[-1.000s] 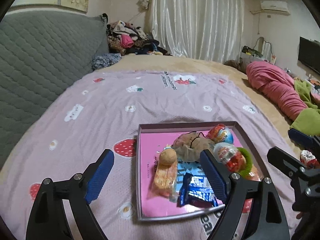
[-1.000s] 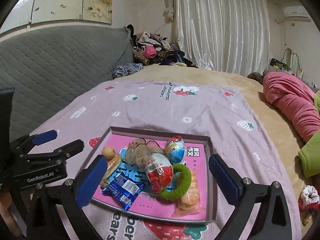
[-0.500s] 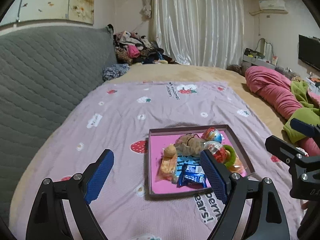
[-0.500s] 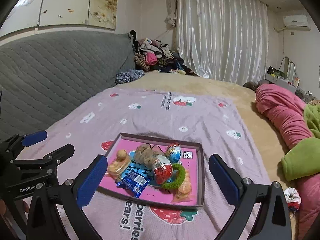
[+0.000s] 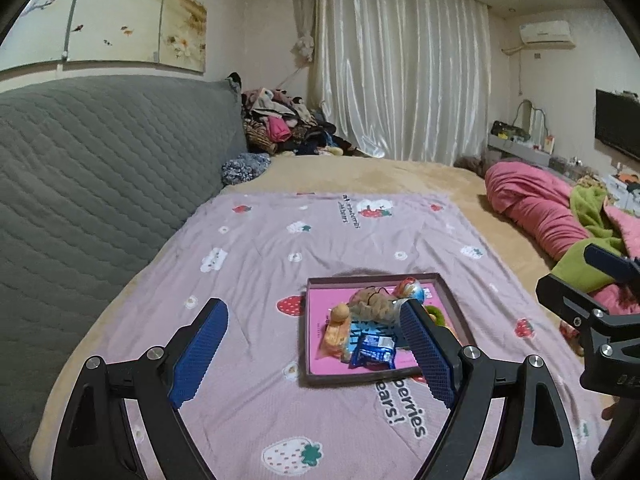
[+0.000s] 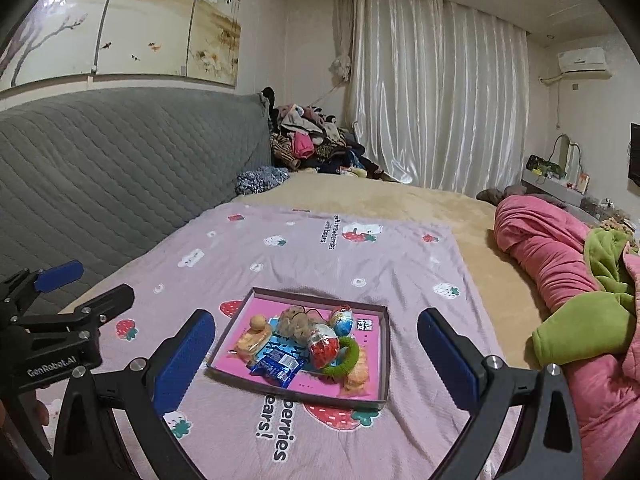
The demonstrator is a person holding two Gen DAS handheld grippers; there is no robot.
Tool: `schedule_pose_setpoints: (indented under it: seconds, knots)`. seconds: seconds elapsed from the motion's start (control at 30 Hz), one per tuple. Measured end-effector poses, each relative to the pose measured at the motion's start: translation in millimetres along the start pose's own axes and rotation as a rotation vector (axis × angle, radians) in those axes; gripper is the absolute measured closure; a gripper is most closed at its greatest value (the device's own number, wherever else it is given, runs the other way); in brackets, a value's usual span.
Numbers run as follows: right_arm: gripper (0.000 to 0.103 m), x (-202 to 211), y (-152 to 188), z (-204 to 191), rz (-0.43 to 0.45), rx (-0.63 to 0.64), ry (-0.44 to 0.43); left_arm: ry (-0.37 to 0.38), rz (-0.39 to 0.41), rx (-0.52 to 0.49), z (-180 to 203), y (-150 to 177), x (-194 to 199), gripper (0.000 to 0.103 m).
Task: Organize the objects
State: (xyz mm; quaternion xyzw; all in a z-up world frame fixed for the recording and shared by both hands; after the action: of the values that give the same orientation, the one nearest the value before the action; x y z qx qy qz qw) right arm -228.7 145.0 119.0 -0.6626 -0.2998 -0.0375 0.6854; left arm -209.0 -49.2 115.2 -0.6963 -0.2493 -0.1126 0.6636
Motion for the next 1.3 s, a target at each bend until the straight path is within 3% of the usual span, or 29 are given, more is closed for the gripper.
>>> schedule_pose_setpoints:
  seconds: [0.37,0.7,1.3]
  knots:
    - [0.001,38,0,-8,0.026,-0.005,-0.003,-0.054,-0.026,0.019,-21,11,27,0.014]
    - [0.001,63,18,-22,0.03,0.017,0.003,-0.054,-0.046,0.027,-29,41,37,0.014]
    - [0.001,61,63,-12,-0.026,-0.013,0.017,-0.048,-0.051,-0.001,-22,74,39,0.014]
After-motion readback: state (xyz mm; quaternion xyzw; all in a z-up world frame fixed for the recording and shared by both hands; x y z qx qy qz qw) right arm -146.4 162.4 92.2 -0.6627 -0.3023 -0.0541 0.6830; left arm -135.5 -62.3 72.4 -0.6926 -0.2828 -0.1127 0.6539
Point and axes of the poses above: each gripper's, at about its wrist camera, not at the fingertips, and x roughly against the way its jaws point, z to its right, y to its underside, the point moved 8 cm from there along -x, roughly the way its jaws point, and after that the axes turned 12 degrees about -y, right-handed, at the moved point
